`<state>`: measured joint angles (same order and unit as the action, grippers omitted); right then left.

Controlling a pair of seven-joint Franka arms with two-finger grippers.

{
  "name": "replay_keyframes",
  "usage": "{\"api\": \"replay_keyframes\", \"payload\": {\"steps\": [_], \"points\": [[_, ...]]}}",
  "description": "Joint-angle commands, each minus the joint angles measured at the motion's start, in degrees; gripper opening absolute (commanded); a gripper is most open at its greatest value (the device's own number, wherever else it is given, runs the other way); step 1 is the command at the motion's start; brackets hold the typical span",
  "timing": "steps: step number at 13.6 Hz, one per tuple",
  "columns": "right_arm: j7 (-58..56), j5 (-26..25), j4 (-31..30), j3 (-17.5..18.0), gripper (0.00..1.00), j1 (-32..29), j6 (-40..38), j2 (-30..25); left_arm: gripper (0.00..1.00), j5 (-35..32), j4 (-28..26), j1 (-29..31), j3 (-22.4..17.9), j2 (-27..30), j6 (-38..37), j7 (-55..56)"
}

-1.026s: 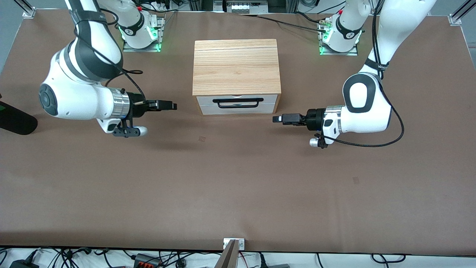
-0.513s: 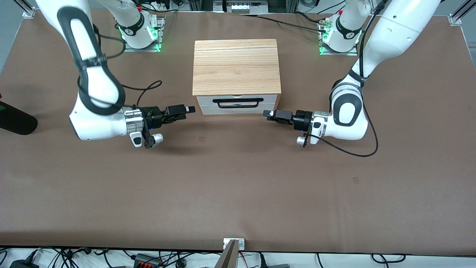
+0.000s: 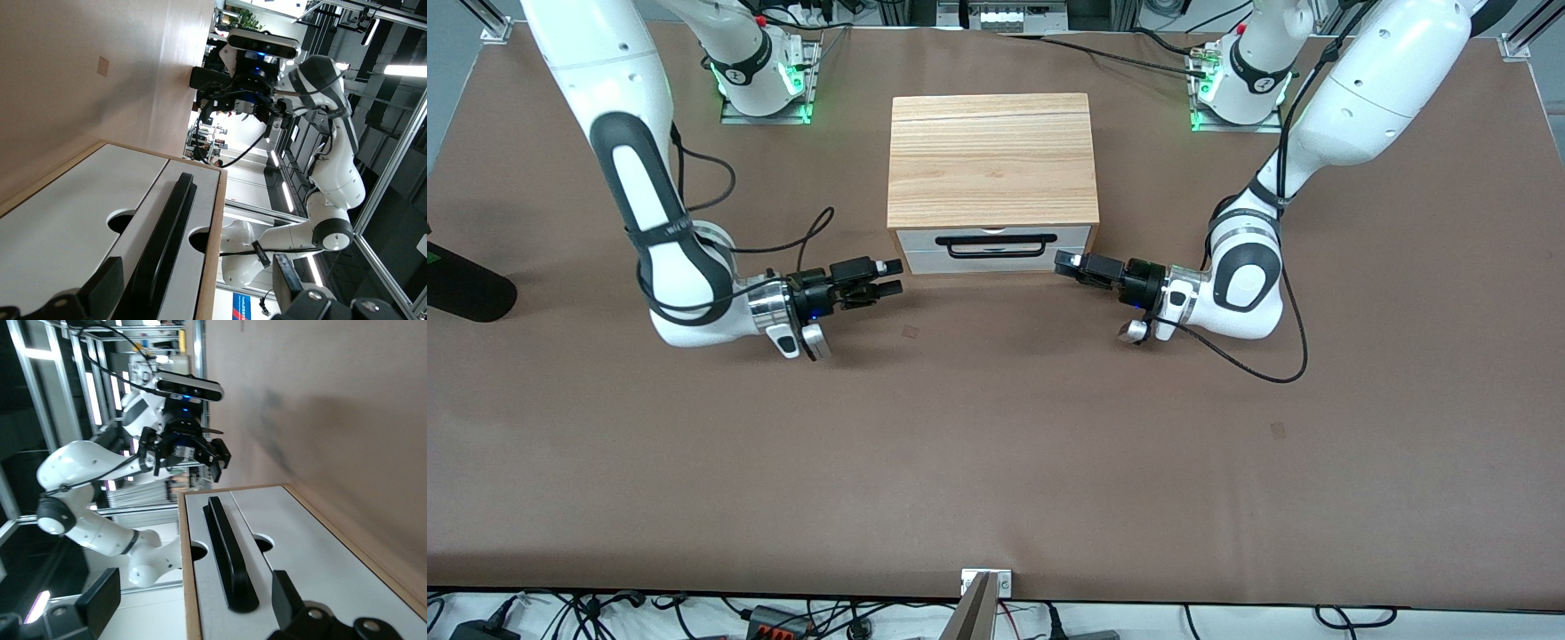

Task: Pull top drawer with both arms simultaneously
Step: 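Close the right gripper on one handle end while the left gripper grasps the other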

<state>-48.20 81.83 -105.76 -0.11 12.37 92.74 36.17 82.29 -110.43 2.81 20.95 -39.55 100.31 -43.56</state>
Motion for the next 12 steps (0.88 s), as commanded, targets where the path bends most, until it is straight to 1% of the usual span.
{"api": "replay_keyframes", "payload": {"steps": [1,3,4,6,7,9,10,11,12], "points": [[-2.7,4.8,-1.2,0.7,1.00,1.2,-1.8,2.0,0.84,1.3,-0.4,0.4,0.8,-0.8,-0.8,-2.7],[-2.7,5.1,-1.4,0.9,1.00,2.0,-2.1,3.8,0.82,1.3,-1.3,0.1,0.8,-1.1,-0.8,-5.4],[-2.8,6.1,-1.4,1.9,1.00,2.4,-1.9,4.8,0.77,1.3,-1.9,0.1,0.8,-1.7,-0.8,-7.7],[-2.9,8.9,-1.4,3.0,1.00,3.4,-1.5,6.1,0.75,1.4,-2.6,0.2,0.8,-1.9,-0.8,-8.8],[-2.8,10.4,-1.4,3.1,1.00,4.7,-1.3,6.3,0.69,1.4,-2.7,0.1,0.8,-1.9,-0.8,-8.8],[-2.8,13.4,-1.4,3.0,1.00,7.5,-1.3,6.3,0.62,1.4,-2.7,-0.1,0.8,-1.7,-0.8,-8.8],[-2.8,13.7,-1.4,3.0,1.00,7.8,-1.2,6.5,0.58,1.4,-2.7,-0.1,0.9,-1.7,-0.8,-8.8],[-2.8,13.7,-1.4,3.0,0.94,7.8,-1.4,6.7,0.56,1.5,-2.7,-0.3,0.9,-1.7,-0.8,-8.9],[-2.8,13.6,-1.5,3.0,0.81,7.8,-1.4,6.9,0.53,1.6,-2.7,-0.6,1.2,-1.7,-0.7,-8.8]]}}
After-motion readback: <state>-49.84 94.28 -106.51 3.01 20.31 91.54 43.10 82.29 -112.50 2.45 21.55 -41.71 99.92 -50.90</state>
